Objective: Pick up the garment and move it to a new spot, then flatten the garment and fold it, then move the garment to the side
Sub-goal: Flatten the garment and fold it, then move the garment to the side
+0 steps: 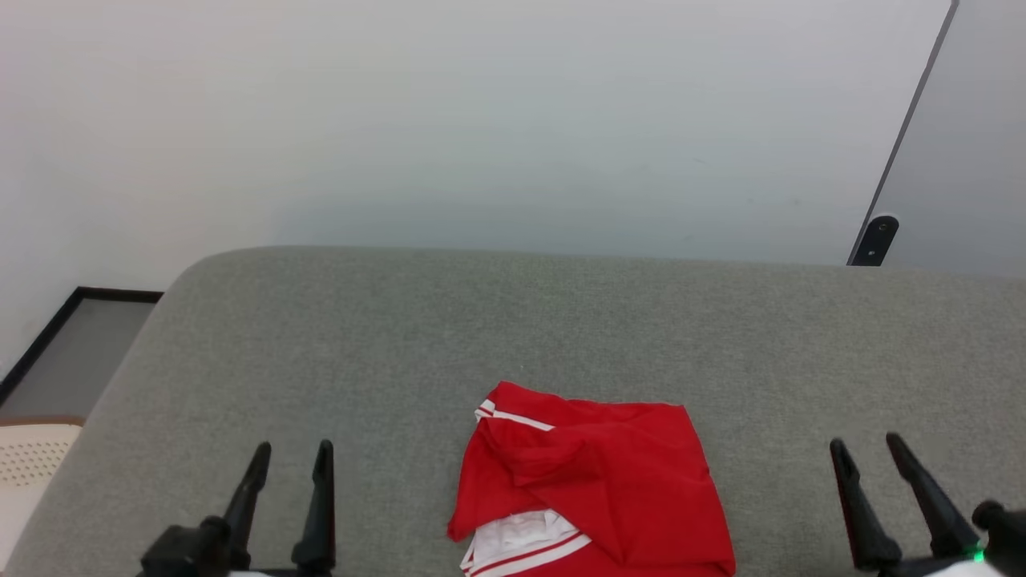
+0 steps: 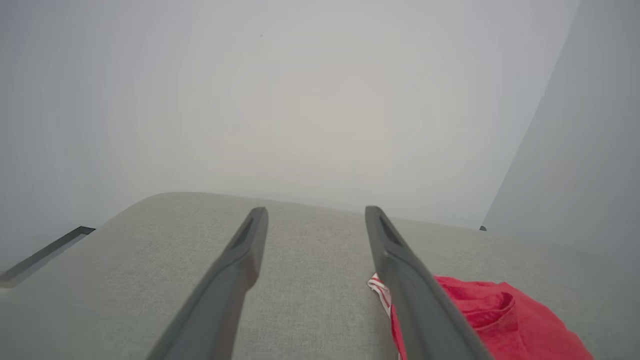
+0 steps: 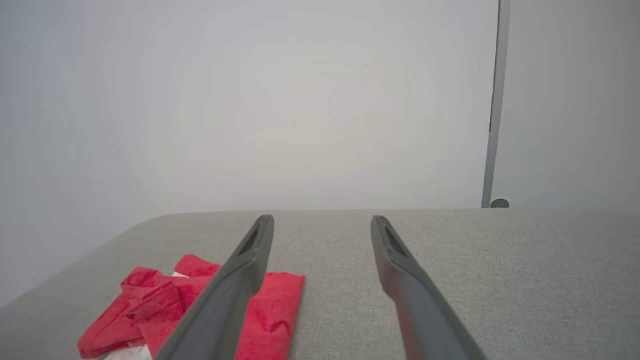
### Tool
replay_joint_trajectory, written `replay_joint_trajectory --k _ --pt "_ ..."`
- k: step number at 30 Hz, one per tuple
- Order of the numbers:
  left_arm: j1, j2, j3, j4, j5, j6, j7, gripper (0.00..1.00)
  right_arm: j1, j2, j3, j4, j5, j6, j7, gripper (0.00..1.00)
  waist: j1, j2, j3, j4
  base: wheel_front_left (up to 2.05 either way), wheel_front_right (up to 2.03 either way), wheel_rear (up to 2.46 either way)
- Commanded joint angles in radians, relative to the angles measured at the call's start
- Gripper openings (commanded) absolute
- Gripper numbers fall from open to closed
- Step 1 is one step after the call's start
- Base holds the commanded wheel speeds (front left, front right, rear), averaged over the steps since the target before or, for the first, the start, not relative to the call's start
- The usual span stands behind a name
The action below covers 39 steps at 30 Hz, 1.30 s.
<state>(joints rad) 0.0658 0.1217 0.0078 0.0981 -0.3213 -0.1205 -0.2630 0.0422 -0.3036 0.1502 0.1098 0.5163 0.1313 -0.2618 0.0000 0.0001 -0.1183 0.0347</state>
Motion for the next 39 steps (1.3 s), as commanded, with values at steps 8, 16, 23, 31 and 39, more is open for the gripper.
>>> replay_joint_trajectory --k 8,16,23,31,39 --pt "0.053 -0.028 0.01 -0.032 0.112 -0.007 -0.001 1.0 0.076 0.042 -0.03 -0.043 -0.042 -0.002 -0.004 1.0 0.0 -0.0001 -0.009 0.011 0.0 0.0 0.0" --pt "0.067 -0.045 -0.004 -0.021 0.139 -0.011 -0.001 1.0 0.104 0.058 -0.057 -0.054 -0.043 -0.002 -0.004 1.0 0.0 -0.0001 -0.022 0.035 0.0 0.0 0.0" --pt "0.055 -0.047 -0.018 -0.017 0.154 -0.011 -0.001 1.0 0.115 0.068 -0.073 -0.056 -0.056 -0.001 -0.004 1.0 0.0 -0.0001 -0.029 0.051 0.0 0.0 0.0" --pt "0.044 -0.036 -0.027 -0.013 0.138 -0.011 -0.001 1.0 0.111 0.079 -0.077 -0.054 -0.057 -0.002 -0.004 1.0 0.0 -0.0001 -0.032 0.059 0.0 0.0 0.0" --pt "0.042 -0.03 -0.029 -0.019 0.129 -0.011 -0.001 1.0 0.102 0.079 -0.071 -0.051 -0.061 -0.002 -0.004 1.0 0.0 -0.0001 -0.03 0.055 0.0 0.0 0.0"
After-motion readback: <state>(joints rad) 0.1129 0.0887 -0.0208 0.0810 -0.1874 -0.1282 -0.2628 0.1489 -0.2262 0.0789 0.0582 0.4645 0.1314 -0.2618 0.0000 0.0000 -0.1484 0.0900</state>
